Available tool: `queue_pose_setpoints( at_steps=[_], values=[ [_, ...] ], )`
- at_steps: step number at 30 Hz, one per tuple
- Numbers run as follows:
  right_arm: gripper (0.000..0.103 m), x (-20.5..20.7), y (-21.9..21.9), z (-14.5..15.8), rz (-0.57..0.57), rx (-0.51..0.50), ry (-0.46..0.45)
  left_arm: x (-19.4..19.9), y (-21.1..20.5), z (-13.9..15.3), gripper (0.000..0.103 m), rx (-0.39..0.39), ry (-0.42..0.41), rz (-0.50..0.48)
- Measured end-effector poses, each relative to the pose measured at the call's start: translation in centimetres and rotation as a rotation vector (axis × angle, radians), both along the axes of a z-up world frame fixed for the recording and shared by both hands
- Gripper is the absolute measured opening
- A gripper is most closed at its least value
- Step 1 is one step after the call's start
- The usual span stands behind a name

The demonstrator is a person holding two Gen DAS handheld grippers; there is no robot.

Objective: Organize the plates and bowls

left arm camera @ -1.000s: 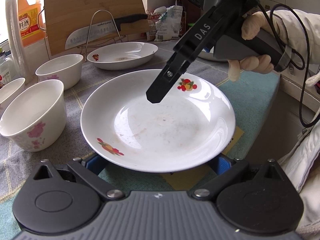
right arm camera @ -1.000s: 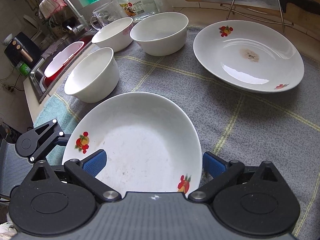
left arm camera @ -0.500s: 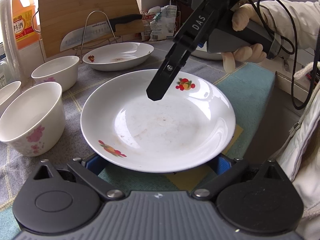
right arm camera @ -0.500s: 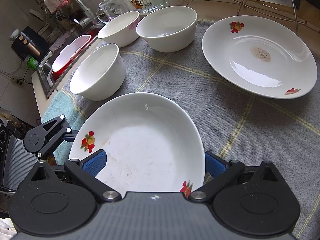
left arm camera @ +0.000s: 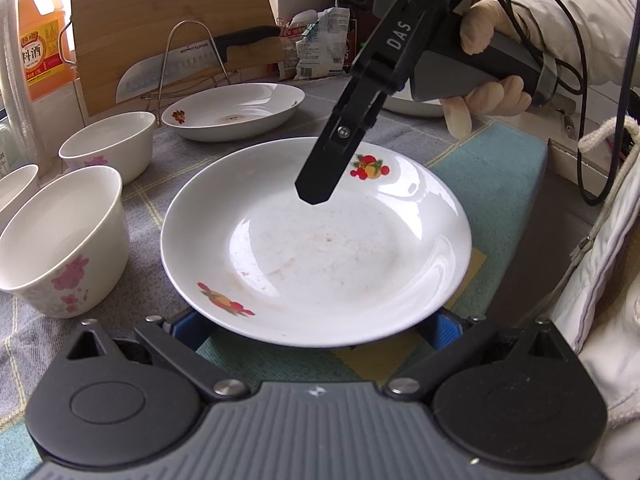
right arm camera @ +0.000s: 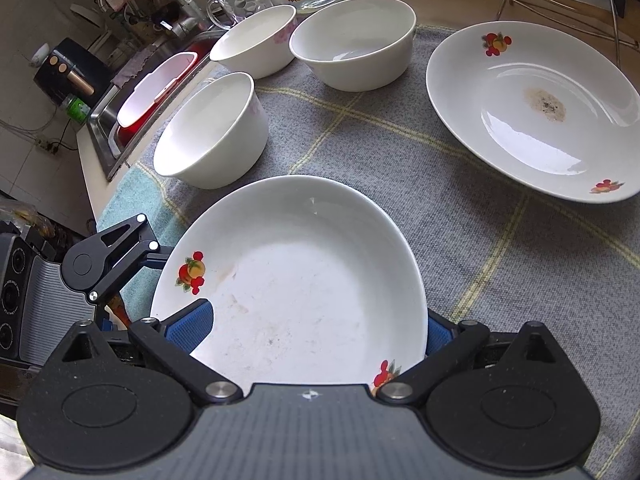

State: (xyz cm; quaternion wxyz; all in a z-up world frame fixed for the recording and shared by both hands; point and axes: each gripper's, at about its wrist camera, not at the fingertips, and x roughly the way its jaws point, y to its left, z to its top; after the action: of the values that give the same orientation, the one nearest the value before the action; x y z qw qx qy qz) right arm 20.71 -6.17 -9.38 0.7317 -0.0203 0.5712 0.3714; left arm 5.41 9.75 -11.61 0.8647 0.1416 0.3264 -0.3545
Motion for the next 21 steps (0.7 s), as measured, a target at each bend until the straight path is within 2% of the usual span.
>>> queue_pose_setpoints(
  at_steps=[21],
  values=[
    [0.103,-0.10,0.06,0.20,-0.002,-0.007,0.010,0.17,-0.41,0.65,0.102,0.025,0.013,0.001]
  ],
)
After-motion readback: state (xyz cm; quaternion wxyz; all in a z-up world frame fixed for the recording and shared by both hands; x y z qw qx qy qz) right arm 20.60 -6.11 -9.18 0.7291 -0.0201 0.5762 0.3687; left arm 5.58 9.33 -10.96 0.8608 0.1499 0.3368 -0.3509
